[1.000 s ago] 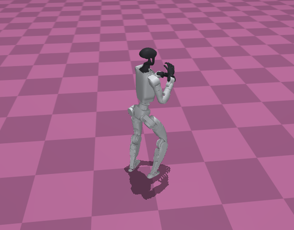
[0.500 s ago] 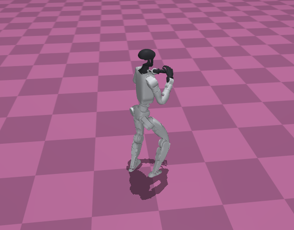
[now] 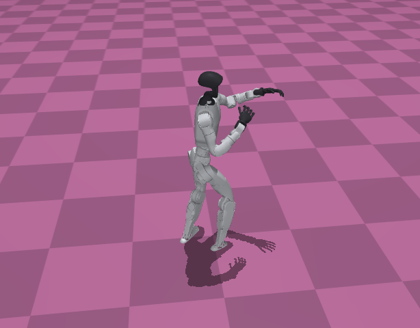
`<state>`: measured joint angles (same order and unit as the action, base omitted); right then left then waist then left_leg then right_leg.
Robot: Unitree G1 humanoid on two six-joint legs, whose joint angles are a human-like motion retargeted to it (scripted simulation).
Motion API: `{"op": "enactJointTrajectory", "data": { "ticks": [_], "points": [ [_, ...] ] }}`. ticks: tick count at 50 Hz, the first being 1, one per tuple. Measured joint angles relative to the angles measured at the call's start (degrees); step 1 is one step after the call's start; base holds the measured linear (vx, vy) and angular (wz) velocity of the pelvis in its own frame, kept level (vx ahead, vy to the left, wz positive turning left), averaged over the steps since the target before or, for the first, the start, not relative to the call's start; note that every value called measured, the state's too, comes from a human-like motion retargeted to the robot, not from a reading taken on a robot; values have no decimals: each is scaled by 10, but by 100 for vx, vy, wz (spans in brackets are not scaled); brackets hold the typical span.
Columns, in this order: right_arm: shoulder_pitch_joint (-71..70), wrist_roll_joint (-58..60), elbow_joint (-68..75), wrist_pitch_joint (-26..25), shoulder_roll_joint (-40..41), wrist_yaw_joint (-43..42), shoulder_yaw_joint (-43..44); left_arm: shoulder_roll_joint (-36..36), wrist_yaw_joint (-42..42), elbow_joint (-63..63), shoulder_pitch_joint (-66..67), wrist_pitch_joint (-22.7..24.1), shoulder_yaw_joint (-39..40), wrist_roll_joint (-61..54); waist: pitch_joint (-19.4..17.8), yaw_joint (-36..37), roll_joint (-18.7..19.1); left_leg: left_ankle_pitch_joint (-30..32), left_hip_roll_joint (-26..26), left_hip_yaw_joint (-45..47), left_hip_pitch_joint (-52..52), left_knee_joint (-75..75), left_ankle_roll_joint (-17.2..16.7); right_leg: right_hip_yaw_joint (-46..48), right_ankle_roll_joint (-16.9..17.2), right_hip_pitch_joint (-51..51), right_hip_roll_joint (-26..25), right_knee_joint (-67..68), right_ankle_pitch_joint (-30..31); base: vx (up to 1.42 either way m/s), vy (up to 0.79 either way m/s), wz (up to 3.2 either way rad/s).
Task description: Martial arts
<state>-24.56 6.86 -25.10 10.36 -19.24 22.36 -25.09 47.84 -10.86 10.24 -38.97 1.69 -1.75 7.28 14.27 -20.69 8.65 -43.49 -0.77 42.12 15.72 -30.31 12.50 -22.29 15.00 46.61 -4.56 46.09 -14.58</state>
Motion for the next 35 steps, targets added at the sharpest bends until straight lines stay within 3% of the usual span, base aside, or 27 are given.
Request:
{"op": "enactJointTrajectory", "data": {
  "ticks": [12,20,27,35],
  "points": [
    [40,23,-24,17,-39,-16,45,-43,-36,-94,68,21,-27,25,-37,-6,-25,-4,11,-25,17,-28,-9,22,0,22,7,41,-1,-4,-3,31],
    [95,26,-59,37,-21,-59,107,-105,-115,-203,254,52,-32,-5,-59,16,-81,-1,-11,-87,22,-31,-24,94,0,23,142,130,-66,-3,-6,100],
    [92,40,-105,50,55,-142,192,-134,-189,-253,508,57,9,-34,-75,72,-167,29,-37,-145,-4,2,-45,195,-31,-53,274,153,-162,5,-22,93],
    [31,51,-148,69,121,-221,241,-115,-232,-262,723,50,86,-6,-77,132,-241,78,-26,-194,4,-15,-68,275,-61,-119,315,119,-266,9,-30,57]
  ]
}}
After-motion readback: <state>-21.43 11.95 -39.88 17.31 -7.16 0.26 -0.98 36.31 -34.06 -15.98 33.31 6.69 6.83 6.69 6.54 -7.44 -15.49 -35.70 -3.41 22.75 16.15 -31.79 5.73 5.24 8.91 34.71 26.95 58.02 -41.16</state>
